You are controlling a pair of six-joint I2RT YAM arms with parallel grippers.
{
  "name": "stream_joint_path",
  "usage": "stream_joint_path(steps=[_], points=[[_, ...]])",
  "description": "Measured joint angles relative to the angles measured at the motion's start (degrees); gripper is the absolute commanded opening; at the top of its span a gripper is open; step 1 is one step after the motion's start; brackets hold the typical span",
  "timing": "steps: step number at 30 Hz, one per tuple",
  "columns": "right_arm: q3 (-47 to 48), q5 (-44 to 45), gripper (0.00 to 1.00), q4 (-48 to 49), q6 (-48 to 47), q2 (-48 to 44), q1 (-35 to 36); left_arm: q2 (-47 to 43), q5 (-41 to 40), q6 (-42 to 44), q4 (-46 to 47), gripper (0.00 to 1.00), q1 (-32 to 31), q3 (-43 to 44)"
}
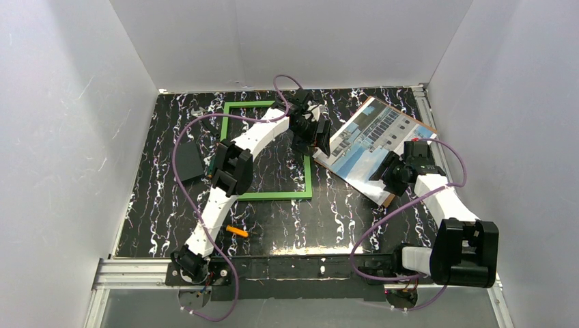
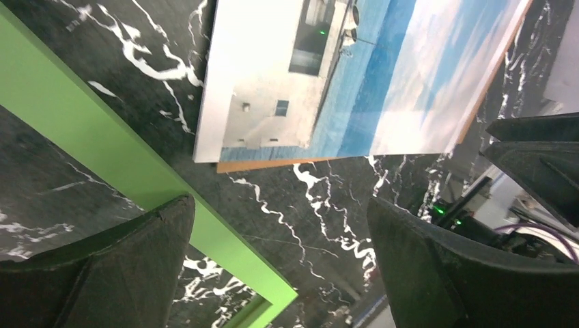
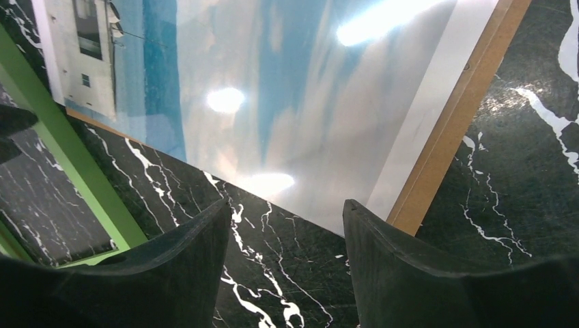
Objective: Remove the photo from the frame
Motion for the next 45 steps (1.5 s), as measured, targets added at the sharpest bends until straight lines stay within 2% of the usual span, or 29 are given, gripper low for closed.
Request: stream_joint_path(steps=[7, 16, 23, 35, 45], points=[[-0.02, 0.79, 0.67, 0.04, -1.64, 1.73, 0.00, 0.09, -2.56, 4.61, 2.62, 0.98, -0.70, 0.24], [-0.20, 3.63, 0.52, 0.00, -1.16, 2.69, -0.09, 0.20, -4.79, 6.60, 9.18, 0.98, -2.91, -2.32], [-1.95, 3.96, 0.49, -0.02, 0.70, 5.25, -2.93, 1.16, -8.68, 5.88, 11.39, 0.98, -3.43, -2.34], [-2.14, 1.68, 0.48, 0.24, 2.38, 6.69, -5.22, 3.89, -8.98, 3.72, 10.73, 1.00, -3.43, 1.92], [-2.14, 0.35, 0.47, 1.55, 2.47, 7.37, -5.22, 2.49, -5.20, -2.21, 10.97, 0.85, -2.47, -1.03]])
